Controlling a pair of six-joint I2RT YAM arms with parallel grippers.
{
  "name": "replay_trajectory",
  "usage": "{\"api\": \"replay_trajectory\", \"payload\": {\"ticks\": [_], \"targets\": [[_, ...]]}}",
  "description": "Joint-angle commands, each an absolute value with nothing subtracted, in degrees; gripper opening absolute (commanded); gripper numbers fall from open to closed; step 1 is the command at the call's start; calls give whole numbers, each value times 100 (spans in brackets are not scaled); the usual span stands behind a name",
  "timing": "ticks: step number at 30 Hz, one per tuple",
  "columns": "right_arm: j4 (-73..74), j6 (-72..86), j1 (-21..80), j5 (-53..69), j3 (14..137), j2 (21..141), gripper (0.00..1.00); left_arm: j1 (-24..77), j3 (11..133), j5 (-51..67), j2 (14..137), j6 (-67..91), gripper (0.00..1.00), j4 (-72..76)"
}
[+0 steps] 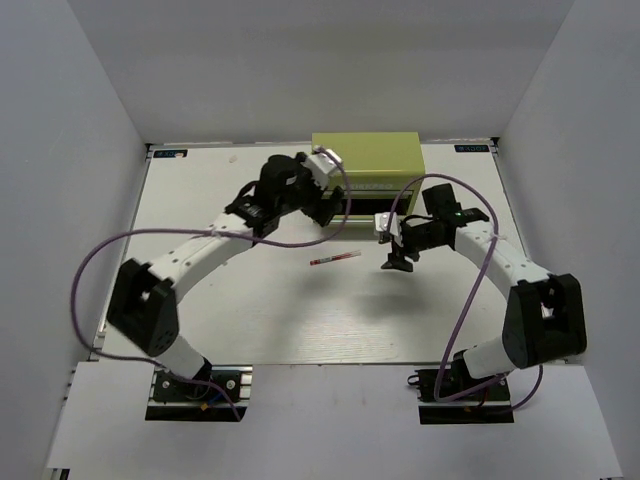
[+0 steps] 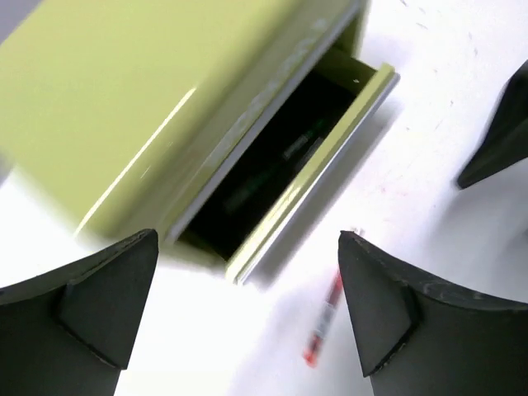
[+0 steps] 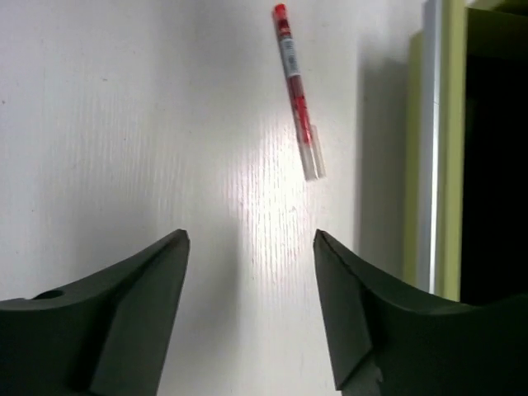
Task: Sort the stationery into containers
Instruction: Place the pen in the drawer, then pick up the pen from the center of the board.
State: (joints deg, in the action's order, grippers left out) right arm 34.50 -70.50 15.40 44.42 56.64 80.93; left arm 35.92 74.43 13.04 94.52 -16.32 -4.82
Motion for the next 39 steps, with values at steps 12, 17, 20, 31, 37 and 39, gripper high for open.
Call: {"api": "replay_trajectory", "payload": {"ticks": [12,17,20,31,37,39], "targets": [[3112,-7182,2750,3816,6952,10115,61,3463,4161,-605,6304,3496,100,-1758],[2962,-6996,3085,3305,7426,10668,57,3463,3578,-1351,5161,4033,100,-2328],[2971,-6996,3225,3041,7567,10897,56,3463,3402,-1616,4545,4315,100,-2775],[2945,-6935,3472,2531,7497,11241,46,3463,2997,-1863,3726,4746,100,-2953],[3006,-6855,3472,2408,7550,11294,44,3463,3173,-1863,3998,4693,100,-3006],[2988,-6864,3489,2268,7480,11276,44,3463,3173,-1863,3999,4693,100,-2944]]}}
